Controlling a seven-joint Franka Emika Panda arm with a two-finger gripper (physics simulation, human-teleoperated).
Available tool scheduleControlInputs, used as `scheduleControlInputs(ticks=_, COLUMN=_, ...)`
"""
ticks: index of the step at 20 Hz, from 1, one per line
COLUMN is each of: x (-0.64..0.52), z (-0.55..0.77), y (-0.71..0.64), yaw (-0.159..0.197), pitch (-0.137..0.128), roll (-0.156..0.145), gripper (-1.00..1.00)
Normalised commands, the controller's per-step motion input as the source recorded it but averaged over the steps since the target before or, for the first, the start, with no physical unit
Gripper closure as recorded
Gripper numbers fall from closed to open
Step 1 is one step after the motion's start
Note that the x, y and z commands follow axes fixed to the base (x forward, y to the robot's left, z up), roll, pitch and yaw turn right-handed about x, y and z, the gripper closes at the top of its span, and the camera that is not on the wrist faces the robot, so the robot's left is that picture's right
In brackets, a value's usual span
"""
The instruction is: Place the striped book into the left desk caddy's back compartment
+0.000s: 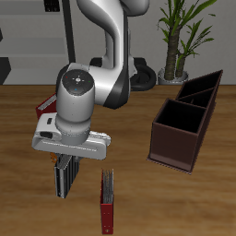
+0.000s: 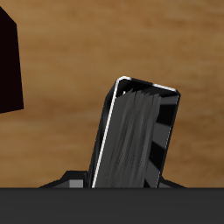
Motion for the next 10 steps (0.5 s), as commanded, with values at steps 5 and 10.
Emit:
scheduleControlInputs(ticks=5, x=-0.28, z=0.57, y=0.14, yaw=-0.041, pitch=-0.067, roll=-0.026, gripper=1.0)
scheduleControlInputs(ticks=10, x=-0.4, z=0.61, y=0.29, yaw=-0.041, pitch=-0.022, roll=-0.035, gripper=1.0)
